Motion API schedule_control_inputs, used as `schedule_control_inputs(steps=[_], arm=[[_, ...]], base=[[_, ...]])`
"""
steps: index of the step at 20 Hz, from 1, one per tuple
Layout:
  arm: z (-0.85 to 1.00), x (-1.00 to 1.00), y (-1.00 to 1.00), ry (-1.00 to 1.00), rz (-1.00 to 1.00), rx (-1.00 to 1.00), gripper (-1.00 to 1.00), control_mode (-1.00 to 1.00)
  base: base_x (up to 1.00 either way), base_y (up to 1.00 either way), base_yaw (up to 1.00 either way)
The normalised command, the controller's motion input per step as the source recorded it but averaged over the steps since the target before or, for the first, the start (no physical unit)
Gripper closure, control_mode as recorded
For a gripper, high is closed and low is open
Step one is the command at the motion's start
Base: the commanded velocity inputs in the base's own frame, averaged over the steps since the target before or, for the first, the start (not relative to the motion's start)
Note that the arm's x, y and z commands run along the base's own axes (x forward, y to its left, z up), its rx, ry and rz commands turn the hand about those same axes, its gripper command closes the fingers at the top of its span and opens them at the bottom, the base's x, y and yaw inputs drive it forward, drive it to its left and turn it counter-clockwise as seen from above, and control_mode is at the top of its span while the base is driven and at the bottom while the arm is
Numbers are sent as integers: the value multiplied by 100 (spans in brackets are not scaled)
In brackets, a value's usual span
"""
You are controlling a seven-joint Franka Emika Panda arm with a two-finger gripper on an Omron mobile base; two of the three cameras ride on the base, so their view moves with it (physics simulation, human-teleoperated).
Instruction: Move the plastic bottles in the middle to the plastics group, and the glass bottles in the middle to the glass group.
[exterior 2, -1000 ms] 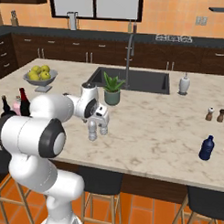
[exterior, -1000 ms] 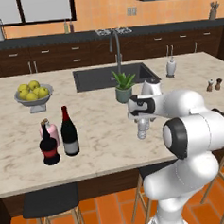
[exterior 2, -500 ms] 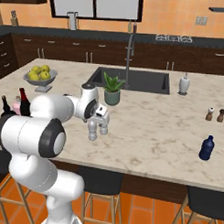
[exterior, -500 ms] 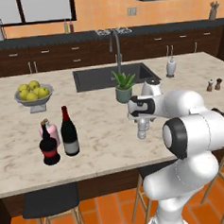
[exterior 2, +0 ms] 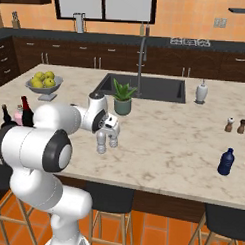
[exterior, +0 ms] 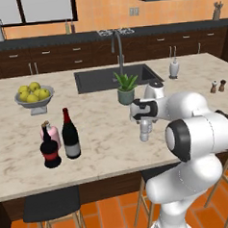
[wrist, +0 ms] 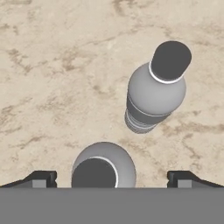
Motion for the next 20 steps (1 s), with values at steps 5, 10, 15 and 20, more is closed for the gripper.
schedule_control_inputs(steps=[5,10,15,20], arm=[[-11,0,0,-8,0,0,-100,-100],[-10,0,0,-7,0,0,-100,-100],[0,0,0,-2,0,0,100,-100],[0,-2,0,0,0,0,100,-100]], base=[[0,0,0],[0,0,0],[0,0,0],[0,0,0]])
